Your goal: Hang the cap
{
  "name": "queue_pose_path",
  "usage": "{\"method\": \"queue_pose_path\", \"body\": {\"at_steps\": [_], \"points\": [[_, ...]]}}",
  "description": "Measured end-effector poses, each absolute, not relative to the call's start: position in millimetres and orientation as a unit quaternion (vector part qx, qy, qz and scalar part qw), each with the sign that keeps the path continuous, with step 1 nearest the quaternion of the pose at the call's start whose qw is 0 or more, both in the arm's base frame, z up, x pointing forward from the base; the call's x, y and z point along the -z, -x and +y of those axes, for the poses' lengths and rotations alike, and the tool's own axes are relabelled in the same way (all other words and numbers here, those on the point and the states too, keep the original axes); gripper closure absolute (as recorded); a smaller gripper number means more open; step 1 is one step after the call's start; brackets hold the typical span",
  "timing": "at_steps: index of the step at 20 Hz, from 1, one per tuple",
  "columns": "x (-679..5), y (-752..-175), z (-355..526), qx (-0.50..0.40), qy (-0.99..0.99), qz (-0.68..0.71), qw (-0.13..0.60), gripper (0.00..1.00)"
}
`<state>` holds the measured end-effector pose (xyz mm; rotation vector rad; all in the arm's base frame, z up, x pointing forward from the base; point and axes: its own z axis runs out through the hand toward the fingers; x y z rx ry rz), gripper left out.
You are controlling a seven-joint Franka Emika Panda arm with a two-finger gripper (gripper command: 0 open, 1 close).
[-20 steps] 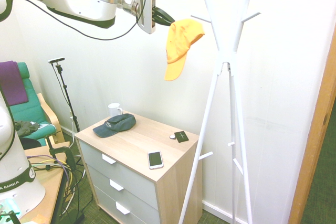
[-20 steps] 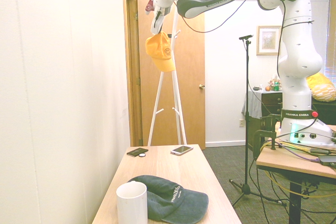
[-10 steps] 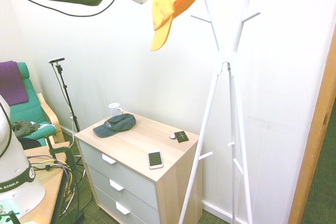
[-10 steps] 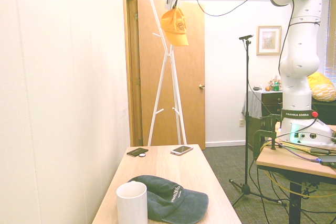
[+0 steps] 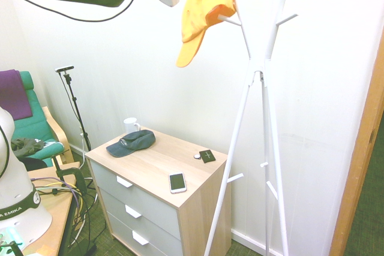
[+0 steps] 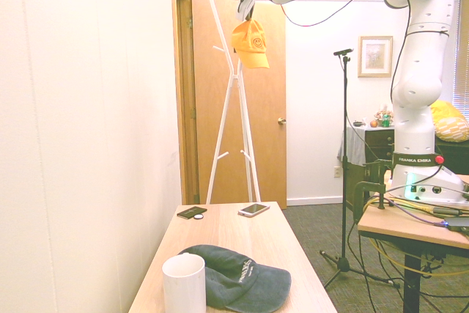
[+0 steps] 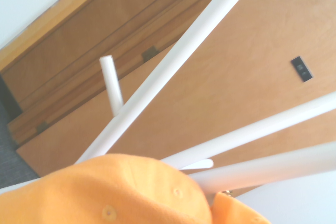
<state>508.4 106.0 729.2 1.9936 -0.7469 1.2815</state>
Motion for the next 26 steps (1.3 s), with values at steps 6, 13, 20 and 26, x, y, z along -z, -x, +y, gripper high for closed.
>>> {"method": "queue_pose_path", "body": {"at_steps": [6,13,20,26], "points": [[-677,-517,110,-0.47,-0.776,-0.281,0.315,0.0],[-648,-520,106,-0.468,-0.775,-0.281,0.319,0.0],[-648,-521,106,-0.473,-0.774,-0.282,0.314,0.0],[-634,-525,121,-0.437,-0.812,-0.293,0.251,0.0]]}}
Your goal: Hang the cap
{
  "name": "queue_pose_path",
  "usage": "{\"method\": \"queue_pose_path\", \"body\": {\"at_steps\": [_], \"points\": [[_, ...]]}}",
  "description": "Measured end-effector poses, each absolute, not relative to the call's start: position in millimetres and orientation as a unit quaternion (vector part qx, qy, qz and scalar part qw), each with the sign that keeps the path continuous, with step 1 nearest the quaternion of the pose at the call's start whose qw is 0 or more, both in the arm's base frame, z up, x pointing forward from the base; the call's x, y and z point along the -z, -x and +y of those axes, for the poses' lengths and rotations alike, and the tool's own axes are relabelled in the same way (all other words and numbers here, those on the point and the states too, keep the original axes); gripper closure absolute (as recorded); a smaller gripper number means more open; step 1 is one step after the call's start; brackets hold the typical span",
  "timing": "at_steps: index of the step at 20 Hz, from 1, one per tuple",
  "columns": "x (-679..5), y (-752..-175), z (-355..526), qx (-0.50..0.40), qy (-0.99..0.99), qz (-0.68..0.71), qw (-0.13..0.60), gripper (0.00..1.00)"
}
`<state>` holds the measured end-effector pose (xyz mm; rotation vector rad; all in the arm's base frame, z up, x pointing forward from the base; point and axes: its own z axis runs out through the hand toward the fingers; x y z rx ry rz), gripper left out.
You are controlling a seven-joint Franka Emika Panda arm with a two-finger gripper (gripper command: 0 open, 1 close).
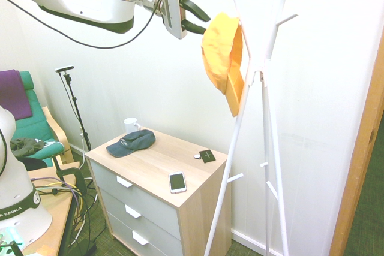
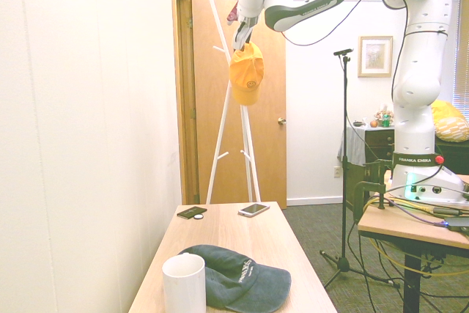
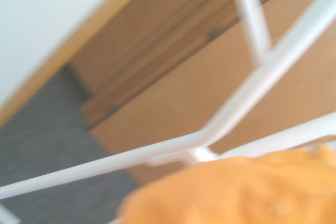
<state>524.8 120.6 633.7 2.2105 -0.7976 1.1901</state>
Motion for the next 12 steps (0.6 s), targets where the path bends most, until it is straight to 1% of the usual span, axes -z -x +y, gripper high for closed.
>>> {"method": "queue_pose_path", "body": {"at_steps": [6,12], "points": [[-629,-508,171,-0.316,-0.893,-0.296,0.125,0.0],[-593,-519,191,-0.166,-0.942,-0.287,0.039,0.0]]}}
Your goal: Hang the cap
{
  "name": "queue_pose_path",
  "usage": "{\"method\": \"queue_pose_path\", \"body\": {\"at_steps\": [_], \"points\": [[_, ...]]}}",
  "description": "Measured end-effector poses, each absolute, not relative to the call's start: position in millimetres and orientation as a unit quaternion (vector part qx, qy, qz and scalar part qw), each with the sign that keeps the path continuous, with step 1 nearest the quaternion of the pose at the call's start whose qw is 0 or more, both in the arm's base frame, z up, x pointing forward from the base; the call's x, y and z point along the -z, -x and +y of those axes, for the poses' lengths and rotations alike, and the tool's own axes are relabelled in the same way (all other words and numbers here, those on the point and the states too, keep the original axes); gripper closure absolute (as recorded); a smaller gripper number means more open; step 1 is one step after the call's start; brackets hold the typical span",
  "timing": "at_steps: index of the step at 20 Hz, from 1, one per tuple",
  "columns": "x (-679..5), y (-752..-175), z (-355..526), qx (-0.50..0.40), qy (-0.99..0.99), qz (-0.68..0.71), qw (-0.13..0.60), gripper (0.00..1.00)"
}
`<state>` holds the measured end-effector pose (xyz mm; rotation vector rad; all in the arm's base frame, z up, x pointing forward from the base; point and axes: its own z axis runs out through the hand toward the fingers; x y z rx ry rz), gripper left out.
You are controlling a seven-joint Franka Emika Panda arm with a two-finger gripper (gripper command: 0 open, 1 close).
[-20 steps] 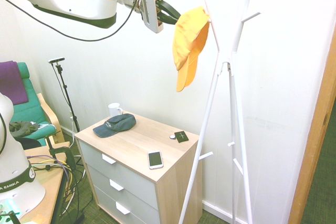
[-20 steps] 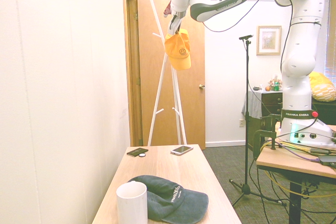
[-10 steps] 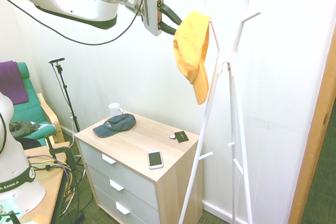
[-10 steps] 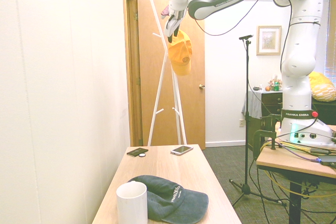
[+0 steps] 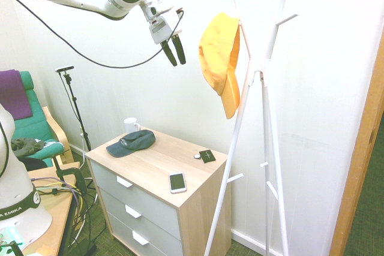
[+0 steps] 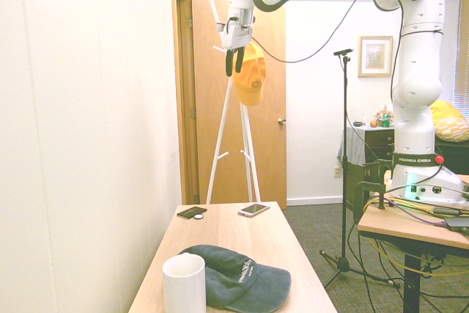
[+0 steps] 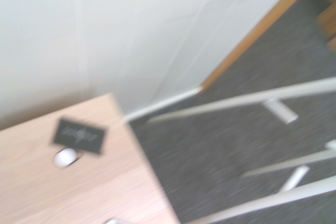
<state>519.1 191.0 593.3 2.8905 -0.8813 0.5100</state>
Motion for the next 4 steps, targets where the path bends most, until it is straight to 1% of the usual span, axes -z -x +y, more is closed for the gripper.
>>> {"method": "queue_pose_path", "body": {"at_steps": [4], "points": [[-590.5,-518.1,200.5,-0.053,-0.96,-0.275,-0.005,0.0]]}}
